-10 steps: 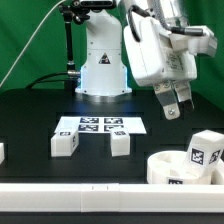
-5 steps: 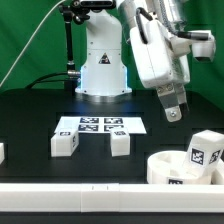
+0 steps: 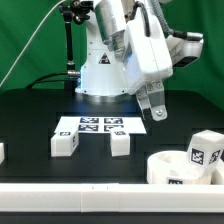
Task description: Assemble stool
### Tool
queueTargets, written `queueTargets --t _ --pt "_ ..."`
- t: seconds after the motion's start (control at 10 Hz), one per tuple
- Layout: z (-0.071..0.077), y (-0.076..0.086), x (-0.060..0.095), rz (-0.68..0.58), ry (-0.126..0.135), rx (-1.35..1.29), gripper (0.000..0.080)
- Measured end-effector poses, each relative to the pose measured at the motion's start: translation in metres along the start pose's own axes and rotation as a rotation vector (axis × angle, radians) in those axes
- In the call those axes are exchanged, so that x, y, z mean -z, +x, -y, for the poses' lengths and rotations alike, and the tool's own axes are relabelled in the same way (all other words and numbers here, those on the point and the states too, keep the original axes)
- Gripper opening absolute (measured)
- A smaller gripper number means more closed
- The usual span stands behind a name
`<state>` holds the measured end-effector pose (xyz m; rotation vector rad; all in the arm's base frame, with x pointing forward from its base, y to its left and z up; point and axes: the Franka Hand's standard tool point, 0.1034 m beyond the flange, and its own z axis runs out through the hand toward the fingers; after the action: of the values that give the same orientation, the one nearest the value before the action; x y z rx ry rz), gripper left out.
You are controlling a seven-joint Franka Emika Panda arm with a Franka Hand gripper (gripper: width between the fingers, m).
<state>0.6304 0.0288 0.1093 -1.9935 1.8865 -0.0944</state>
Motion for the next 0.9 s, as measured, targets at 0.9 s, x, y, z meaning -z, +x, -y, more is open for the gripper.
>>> queueTargets --t 0.9 --pt "-0.005 -0.008 -0.005 -0.061 -0.097 0.945 0.0649"
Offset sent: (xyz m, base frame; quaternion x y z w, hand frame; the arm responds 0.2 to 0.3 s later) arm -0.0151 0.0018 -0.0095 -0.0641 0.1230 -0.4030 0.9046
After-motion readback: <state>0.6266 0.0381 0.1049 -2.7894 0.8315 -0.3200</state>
